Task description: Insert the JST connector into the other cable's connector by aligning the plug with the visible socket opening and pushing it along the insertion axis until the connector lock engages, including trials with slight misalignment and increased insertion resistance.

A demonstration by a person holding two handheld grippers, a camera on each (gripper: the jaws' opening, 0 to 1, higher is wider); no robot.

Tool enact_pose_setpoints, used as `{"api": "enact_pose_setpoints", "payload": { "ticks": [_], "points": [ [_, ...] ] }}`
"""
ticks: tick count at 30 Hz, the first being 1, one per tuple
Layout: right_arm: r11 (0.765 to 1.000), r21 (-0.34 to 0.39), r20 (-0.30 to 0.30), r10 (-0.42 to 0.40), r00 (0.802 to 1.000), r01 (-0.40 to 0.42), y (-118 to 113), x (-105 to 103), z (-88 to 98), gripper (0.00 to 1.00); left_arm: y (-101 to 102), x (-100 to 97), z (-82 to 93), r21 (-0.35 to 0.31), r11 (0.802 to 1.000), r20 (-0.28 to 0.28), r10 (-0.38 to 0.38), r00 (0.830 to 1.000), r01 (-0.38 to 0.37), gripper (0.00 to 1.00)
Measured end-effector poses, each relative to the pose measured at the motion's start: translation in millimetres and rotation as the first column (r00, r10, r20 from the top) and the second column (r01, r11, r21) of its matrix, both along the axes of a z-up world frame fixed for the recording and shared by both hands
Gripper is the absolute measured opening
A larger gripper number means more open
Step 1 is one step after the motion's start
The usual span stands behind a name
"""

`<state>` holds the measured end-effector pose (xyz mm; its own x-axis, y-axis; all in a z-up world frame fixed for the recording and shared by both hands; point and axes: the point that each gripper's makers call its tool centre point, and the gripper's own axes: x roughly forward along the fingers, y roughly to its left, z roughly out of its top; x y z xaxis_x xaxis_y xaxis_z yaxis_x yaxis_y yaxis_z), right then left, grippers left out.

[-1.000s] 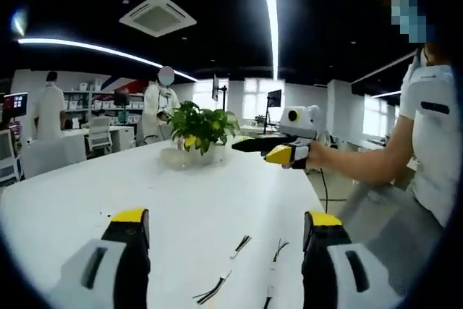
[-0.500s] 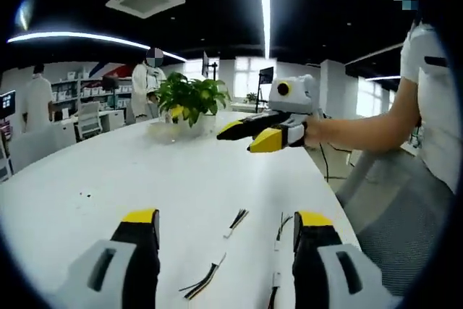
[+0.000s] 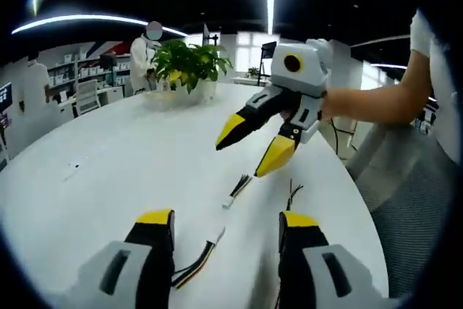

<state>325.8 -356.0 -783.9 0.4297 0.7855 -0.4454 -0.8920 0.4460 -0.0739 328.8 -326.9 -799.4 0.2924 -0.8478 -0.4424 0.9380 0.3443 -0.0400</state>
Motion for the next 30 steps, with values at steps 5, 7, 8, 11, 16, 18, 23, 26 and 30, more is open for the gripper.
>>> {"api": "enact_pose_setpoints", "payload": {
  "ticks": [5,7,8,11,16,18,23,26,30],
  "points": [
    [0.998,-0.058,-0.001,-0.001,1.0,0.001,-2.3,3.2,-19.5,0.22,1.7,0.9,-18.7,0.031,0.999,-0.016,0.021,1.0,-0.021,0.49],
    [0.997,-0.074,-0.013,0.0,1.0,-0.001,-3.0,2.2,-26.6,0.22,1.4,1.3,-23.1,0.015,0.999,-0.04,0.044,0.998,-0.043,0.44],
    [0.997,-0.074,-0.016,0.0,1.0,-0.002,-3.3,1.9,-28.2,0.22,0.6,0.2,-23.8,0.005,0.999,-0.048,0.043,0.998,-0.043,0.42],
    [0.998,-0.07,-0.02,-0.002,1.0,0.001,-4.0,2.1,-29.2,0.22,-1.2,-0.6,-26.8,-0.007,0.999,-0.066,0.047,0.997,-0.048,0.4],
    [0.998,-0.043,-0.037,-0.043,0.998,0.041,-8.7,6.4,-24.9,0.22,-0.9,-2.3,-28.5,0.0,0.999,-0.07,0.044,0.997,-0.044,0.41],
    [0.998,-0.044,-0.036,-0.047,0.998,0.045,-11.1,6.9,-24.8,0.23,-0.9,-2.8,-25.8,-0.004,0.999,-0.061,0.04,0.997,-0.04,0.42],
    [0.997,-0.034,-0.045,-0.076,0.996,0.074,-19.3,11.6,-25.7,0.24,1.4,4.7,-19.1,-0.038,0.997,-0.055,0.063,0.996,-0.066,0.42],
    [0.996,-0.05,-0.054,-0.072,0.996,0.069,-19.7,9.8,-31.3,0.23,4.2,6.0,-21.6,-0.028,0.997,-0.055,0.069,0.996,-0.07,0.42],
    [0.996,-0.063,-0.067,-0.071,0.995,0.067,-20.9,8.1,-38.0,0.23,5.9,6.8,-24.9,-0.027,0.997,-0.065,0.072,0.995,-0.074,0.43]
  ]
}}
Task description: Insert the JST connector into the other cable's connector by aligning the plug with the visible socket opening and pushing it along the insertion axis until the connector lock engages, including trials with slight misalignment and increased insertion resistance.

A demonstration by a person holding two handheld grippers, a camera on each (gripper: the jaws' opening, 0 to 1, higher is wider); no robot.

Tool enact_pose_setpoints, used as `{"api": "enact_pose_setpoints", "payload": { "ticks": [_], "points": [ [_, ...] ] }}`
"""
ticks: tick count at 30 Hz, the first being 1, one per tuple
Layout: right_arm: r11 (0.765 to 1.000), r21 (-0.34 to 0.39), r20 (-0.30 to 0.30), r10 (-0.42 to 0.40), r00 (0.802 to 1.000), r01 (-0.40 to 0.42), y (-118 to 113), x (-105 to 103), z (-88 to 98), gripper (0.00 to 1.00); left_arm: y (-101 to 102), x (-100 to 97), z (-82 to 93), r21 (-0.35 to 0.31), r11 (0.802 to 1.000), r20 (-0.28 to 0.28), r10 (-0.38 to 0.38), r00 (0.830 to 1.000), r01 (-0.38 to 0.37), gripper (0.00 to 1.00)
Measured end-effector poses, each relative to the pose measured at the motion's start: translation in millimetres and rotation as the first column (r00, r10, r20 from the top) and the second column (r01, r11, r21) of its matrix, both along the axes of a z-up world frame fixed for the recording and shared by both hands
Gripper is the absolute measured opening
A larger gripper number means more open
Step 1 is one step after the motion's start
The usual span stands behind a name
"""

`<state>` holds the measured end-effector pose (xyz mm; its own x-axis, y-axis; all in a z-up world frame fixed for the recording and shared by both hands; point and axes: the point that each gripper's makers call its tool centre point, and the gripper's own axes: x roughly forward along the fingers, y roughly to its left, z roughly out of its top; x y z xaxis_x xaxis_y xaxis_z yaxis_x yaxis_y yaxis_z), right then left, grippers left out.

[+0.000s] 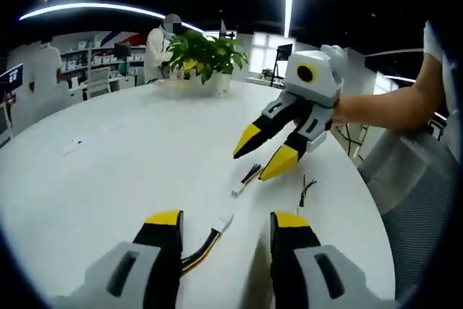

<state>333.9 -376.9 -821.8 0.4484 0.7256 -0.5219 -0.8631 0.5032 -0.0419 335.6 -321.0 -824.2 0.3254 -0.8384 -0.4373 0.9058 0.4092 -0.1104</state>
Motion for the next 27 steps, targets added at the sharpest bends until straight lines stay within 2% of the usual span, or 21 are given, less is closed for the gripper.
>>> {"api": "enact_pose_setpoints", "payload": {
  "ticks": [5,11,20,24,27],
  "points": [
    [1.0,0.012,-0.015,-0.001,1.0,0.001,1.8,-0.4,-4.5,0.22,-0.3,-1.8,-5.9,0.004,1.0,-0.01,-0.008,1.0,0.008,0.43],
    [0.998,0.057,-0.02,0.0,1.0,0.001,8.2,0.2,2.5,0.18,0.9,-2.4,-14.0,0.003,1.0,-0.03,-0.004,1.0,0.004,0.43],
    [1.0,0.026,-0.033,0.007,0.999,-0.006,10.7,-2.5,-11.1,0.13,-0.5,-1.3,-15.9,0.02,1.0,-0.01,0.001,1.0,-0.001,0.42],
    [1.0,0.014,-0.023,0.025,0.999,-0.025,14.0,-3.8,-14.3,0.09,-2.1,-2.7,-16.5,0.025,1.0,0.001,-0.011,1.0,0.011,0.37],
    [1.0,0.011,-0.036,0.012,0.999,-0.012,12.0,-3.0,-18.1,0.11,-2.0,-1.2,-17.7,0.047,0.999,0.027,-0.015,1.0,0.014,0.31]
  ]
}}
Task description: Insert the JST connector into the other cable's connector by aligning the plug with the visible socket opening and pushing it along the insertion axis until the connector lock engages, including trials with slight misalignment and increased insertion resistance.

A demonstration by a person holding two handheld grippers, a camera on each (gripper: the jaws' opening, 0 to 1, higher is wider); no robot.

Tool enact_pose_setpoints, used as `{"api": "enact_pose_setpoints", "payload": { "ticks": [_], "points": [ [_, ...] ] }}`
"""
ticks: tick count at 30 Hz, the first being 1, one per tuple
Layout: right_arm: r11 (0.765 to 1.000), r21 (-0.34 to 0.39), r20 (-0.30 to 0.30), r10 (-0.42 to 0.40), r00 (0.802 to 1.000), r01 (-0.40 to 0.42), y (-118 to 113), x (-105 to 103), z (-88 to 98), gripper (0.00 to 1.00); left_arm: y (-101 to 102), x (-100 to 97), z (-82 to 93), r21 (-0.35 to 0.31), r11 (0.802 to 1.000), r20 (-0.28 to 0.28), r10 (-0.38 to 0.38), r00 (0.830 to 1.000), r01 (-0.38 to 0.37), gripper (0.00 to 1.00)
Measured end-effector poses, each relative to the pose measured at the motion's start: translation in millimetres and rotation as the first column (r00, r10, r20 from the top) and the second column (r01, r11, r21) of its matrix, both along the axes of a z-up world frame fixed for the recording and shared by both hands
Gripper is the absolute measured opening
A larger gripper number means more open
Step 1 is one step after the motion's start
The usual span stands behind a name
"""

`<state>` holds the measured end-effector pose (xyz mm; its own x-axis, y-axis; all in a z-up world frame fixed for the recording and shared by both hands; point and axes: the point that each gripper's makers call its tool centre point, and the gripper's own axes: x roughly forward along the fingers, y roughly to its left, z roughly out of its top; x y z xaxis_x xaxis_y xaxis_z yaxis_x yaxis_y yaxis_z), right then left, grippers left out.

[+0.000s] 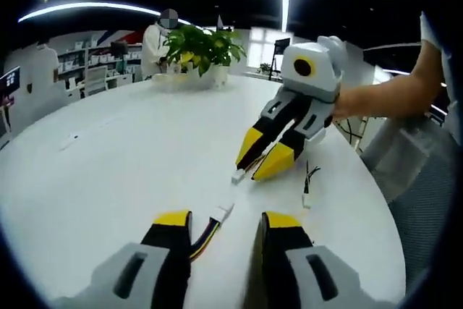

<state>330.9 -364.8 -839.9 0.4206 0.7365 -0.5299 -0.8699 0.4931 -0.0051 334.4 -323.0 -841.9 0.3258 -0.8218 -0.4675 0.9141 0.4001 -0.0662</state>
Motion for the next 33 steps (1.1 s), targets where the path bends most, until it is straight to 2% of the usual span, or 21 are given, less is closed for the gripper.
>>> {"api": "enact_pose_setpoints", "payload": {
  "ticks": [3,8,13,14,18,25,28,33],
  "points": [
    [1.0,-0.009,0.017,-0.017,1.0,0.017,-2.5,4.0,1.2,0.12,-0.4,-1.2,-0.1,0.0,1.0,-0.001,-0.01,1.0,0.01,0.29],
    [0.999,-0.003,0.008,-0.039,0.999,0.039,-4.1,4.5,1.4,0.11,1.6,-0.1,-0.1,0.004,1.0,0.006,-0.004,1.0,0.004,0.25],
    [0.999,0.001,0.002,-0.045,0.999,0.045,-2.0,3.1,2.2,0.09,2.3,-1.2,-0.9,0.044,0.998,0.059,-0.035,0.998,0.032,0.23],
    [0.999,0.001,0.001,-0.041,0.999,0.041,-2.6,2.6,1.7,0.08,2.4,-2.0,-1.1,0.04,0.999,0.046,-0.034,0.998,0.032,0.22],
    [0.999,-0.033,0.021,-0.03,0.999,0.03,-3.2,0.4,-3.4,0.07,3.2,-1.8,-0.5,0.038,0.999,0.05,-0.037,0.998,0.035,0.21],
    [0.999,-0.032,0.025,-0.022,0.999,0.022,-4.1,2.8,-5.3,0.05,3.4,-3.9,-0.8,0.033,0.999,0.048,-0.044,0.998,0.043,0.12],
    [0.999,-0.034,0.004,-0.027,1.0,0.027,-5.7,1.7,-9.3,0.05,3.6,-4.0,-0.7,0.029,0.999,0.048,-0.042,0.998,0.04,0.09],
    [0.999,-0.035,0.019,-0.02,1.0,0.021,-5.3,1.5,-9.3,0.05,3.5,-5.0,-1.7,0.024,0.999,0.048,-0.043,0.998,0.042,0.05]
  ]
}}
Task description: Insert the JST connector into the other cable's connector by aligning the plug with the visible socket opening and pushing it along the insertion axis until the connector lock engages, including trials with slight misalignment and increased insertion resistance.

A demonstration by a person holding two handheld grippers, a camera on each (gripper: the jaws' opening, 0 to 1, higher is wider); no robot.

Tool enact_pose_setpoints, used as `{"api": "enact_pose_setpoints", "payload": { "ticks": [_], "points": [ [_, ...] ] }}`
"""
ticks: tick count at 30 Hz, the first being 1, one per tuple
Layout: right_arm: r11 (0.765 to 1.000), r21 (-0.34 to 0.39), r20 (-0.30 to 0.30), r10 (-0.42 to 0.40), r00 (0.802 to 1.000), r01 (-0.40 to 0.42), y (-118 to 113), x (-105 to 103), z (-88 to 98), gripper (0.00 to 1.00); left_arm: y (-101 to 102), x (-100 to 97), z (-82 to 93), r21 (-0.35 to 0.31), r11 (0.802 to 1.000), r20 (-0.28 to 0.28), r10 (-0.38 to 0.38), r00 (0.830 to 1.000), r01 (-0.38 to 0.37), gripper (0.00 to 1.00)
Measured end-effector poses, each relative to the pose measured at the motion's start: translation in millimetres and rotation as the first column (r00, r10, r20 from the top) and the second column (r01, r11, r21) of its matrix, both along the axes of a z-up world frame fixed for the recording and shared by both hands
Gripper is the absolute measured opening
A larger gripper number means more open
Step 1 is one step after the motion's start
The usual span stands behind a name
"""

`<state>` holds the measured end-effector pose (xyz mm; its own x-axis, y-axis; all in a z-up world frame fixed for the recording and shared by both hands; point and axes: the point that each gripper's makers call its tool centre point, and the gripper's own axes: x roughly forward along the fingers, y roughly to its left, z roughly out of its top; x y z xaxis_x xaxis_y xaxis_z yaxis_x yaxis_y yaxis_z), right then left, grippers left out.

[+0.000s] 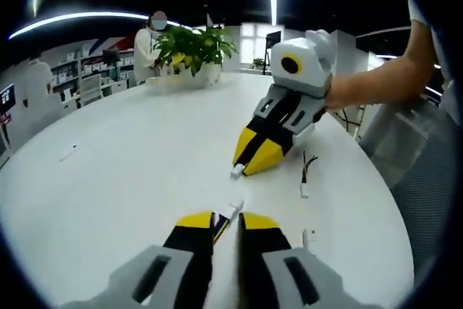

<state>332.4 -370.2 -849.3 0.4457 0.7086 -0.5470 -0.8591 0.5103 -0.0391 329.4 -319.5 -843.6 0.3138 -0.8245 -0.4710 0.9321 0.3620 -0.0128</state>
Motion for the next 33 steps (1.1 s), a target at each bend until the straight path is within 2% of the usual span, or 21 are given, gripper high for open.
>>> {"api": "enact_pose_setpoints", "payload": {
  "ticks": [5,7,12,14,15,16,20,26,33],
  "points": [
    [1.0,0.006,0.012,0.006,1.0,-0.006,0.1,0.4,0.0,0.05,-0.8,-0.4,-0.2,-0.004,1.0,0.0,0.003,1.0,-0.003,0.03],
    [1.0,0.029,-0.008,0.001,1.0,-0.001,1.4,-0.9,-0.9,0.05,-1.2,-0.8,-0.1,-0.006,1.0,0.002,0.001,1.0,-0.001,0.02],
    [1.0,0.022,-0.017,-0.007,1.0,0.007,0.8,-0.6,-0.8,0.05,-2.1,-1.9,0.1,-0.007,1.0,0.002,-0.003,1.0,0.003,0.01],
    [0.997,0.051,-0.086,-0.051,0.995,0.056,-1.8,-0.8,-0.8,0.05,-2.3,-2.4,0.2,-0.007,1.0,0.0,-0.005,1.0,0.005,0.01],
    [0.997,0.056,-0.101,-0.056,0.993,0.062,-2.9,-0.6,-0.2,0.05,-2.3,-2.7,0.2,-0.007,1.0,0.0,-0.006,1.0,0.006,0.01],
    [0.998,0.05,-0.077,-0.038,0.996,0.042,-4.2,0.1,2.0,0.05,-2.3,-3.0,0.3,-0.001,1.0,0.004,-0.01,1.0,0.01,0.01],
    [0.998,0.067,-0.056,-0.017,0.998,0.02,2.0,-2.2,11.6,0.05,-2.5,-4.5,0.7,0.024,0.999,0.014,-0.028,1.0,0.027,0.01],
    [0.999,0.045,-0.009,0.032,0.999,-0.031,9.4,-4.1,24.1,0.05,-3.2,-5.9,3.9,0.045,0.998,0.018,-0.042,0.999,0.041,0.01],
    [0.997,0.016,0.011,0.069,0.998,-0.069,14.9,-9.6,28.4,0.05,-8.5,-6.1,16.0,0.044,0.997,0.047,-0.066,0.997,0.064,0.01]
  ]
}}
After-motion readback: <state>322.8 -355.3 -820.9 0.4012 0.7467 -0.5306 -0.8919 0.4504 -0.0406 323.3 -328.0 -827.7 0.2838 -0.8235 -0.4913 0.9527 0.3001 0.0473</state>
